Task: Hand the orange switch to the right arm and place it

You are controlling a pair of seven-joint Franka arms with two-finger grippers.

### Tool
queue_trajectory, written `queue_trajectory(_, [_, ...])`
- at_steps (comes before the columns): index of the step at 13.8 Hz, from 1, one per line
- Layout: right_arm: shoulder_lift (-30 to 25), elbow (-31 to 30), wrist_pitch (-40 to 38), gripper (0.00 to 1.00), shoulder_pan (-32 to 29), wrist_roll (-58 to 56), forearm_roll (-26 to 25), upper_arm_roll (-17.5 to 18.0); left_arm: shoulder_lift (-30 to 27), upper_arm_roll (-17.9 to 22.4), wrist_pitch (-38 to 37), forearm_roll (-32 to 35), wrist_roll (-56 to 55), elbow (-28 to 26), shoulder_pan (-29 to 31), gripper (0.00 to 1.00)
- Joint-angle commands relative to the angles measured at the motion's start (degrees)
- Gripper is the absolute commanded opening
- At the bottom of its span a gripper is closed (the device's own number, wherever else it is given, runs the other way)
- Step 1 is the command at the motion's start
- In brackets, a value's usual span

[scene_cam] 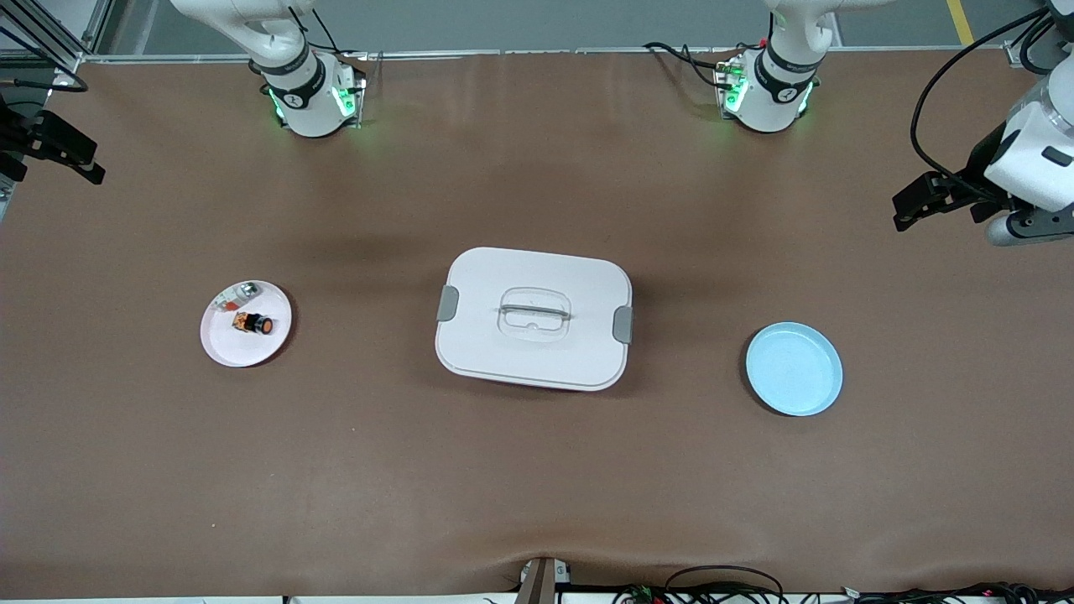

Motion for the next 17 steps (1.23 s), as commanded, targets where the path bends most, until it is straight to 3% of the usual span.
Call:
queue_trajectory(1, [0.57, 1.46, -1.12, 1.0, -0.4, -0.06, 0.26, 0.08, -0.29, 0.27, -0.36, -0.98, 1.0, 0.22, 0.08, 1.0])
queue_trajectory(17, [0.57, 1.46, -1.38, 1.0, -0.31, -0.14, 0.79, 0.08, -0.11, 0.27, -0.36, -1.07, 1.09, 1.72, -0.09, 1.0])
